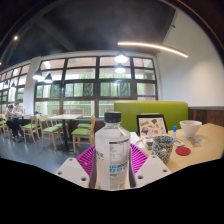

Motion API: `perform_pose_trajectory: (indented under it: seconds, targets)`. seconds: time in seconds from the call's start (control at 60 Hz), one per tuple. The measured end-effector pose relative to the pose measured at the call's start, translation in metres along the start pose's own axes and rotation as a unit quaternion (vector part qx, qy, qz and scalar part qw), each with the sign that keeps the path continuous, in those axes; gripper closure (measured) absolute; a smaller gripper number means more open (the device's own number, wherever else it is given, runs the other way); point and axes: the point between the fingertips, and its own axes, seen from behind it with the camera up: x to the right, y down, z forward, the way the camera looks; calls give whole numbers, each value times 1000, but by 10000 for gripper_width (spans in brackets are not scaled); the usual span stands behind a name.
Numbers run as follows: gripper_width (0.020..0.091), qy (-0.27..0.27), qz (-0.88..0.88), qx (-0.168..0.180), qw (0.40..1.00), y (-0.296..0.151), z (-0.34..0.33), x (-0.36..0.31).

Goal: Pour water

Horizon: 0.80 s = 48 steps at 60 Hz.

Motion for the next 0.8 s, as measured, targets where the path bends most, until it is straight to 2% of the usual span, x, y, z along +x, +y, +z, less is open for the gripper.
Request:
perform_pose_trajectory:
  seconds: [0.083,0.25,0.4,0.467,0.55,0.65,0.733,0.8]
  targets:
    - [684,-3,-1,0,1000,-1,0,-1]
    - [687,-12,-2,3,1000,-2,1,-2]
    - [686,-28,41,-21,999,-8,24,15]
    - [687,-40,84,-16,996,-26,36,24]
    - [687,-29,199,-4,979,-57,49,45]
    - [687,-38,403,-9,914,-61,83,78]
    - [686,-38,585,-11,810,-73,80,87]
    - [688,-42,688,-7,725,-63,94,91]
